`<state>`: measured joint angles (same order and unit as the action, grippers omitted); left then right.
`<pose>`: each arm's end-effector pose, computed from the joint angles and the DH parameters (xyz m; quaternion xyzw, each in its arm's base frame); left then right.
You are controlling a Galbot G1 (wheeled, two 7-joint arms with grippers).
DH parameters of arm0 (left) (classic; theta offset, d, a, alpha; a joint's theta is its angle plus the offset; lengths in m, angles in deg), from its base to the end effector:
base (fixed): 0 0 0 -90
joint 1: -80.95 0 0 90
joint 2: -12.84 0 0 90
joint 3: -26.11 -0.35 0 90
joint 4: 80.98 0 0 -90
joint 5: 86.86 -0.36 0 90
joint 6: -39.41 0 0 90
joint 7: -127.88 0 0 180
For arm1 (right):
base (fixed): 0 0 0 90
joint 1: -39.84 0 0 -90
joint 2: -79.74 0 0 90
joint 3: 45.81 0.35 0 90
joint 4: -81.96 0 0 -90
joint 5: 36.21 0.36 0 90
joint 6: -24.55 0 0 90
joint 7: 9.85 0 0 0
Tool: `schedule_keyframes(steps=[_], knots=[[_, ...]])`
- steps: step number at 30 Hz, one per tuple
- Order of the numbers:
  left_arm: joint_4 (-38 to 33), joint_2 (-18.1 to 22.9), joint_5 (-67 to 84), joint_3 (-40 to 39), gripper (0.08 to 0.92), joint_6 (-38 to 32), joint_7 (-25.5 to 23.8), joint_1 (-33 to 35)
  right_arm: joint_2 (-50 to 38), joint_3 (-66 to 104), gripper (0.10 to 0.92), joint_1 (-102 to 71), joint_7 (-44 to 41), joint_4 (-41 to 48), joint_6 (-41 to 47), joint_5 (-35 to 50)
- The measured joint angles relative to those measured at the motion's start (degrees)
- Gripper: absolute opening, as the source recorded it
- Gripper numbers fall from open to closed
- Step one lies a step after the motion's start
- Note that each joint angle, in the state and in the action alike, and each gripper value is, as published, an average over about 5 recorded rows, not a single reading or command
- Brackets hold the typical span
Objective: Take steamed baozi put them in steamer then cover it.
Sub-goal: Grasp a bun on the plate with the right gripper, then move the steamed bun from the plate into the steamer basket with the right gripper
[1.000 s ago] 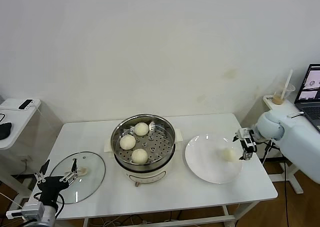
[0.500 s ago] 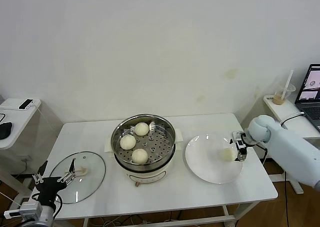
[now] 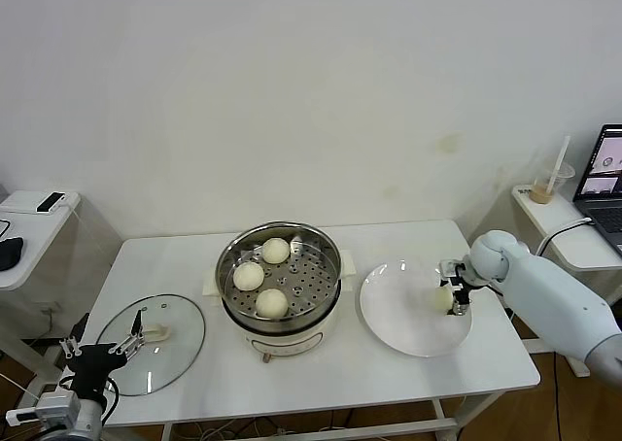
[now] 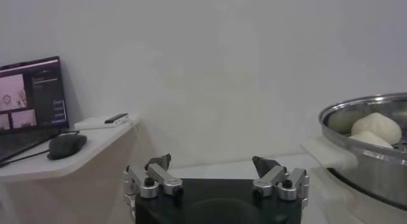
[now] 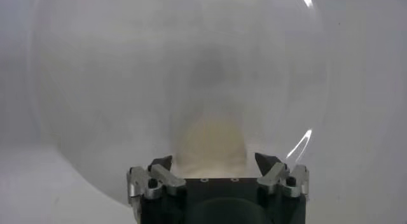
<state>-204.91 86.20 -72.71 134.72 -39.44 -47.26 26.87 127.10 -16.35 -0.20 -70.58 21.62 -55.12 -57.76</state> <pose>0.1615 0.1340 -0.2596 0.0984 -0.9882 -0.0852 0.0807 0.5377 -0.1574 -0.2508 0.4440 -0.5568 0.5663 0.4150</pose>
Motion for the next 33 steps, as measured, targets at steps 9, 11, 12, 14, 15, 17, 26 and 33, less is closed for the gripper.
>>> schedule_keyframes(steps=[9,11,12,14,15,17,26,33], knots=[[-0.2,0.1,-0.3,0.4,0.823,-0.1,0.2,0.2,-0.2,-0.7,0.564,0.7,-0.4,-0.4,1.1,0.7],[-0.3,0.1,-0.4,0.4,0.823,-0.1,0.2,0.2,-0.6,-1.0,0.563,1.2,-0.8,-1.1,1.5,1.3],[-0.3,0.1,-0.4,0.4,0.823,-0.1,0.2,0.1,-0.8,-1.2,0.563,1.5,-0.9,-1.5,1.7,1.6],[-0.4,0.1,-0.5,0.3,0.823,-0.1,0.2,0.1,-1.4,-1.7,0.566,2.2,-1.2,-2.6,2.2,2.4],[-0.5,0.1,-0.6,0.3,0.823,-0.1,0.2,0.1,-1.7,-2.1,0.568,2.7,-1.3,-3.3,2.5,2.9],[-0.5,0.1,-0.7,0.2,0.823,-0.1,0.2,0.0,-2.5,-3.0,0.57,4.0,-1.4,-4.7,3.1,4.1],[-0.6,-0.4,-1.0,0.7,0.823,-0.1,0.3,0.1,-4.6,-11.4,0.577,15.5,-1.4,-11.2,5.9,11.7],[-0.8,-0.6,-1.1,0.6,0.823,-0.1,0.4,-0.1,-2.8,-20.4,0.577,28.4,-0.3,-15.9,9.1,21.3]])
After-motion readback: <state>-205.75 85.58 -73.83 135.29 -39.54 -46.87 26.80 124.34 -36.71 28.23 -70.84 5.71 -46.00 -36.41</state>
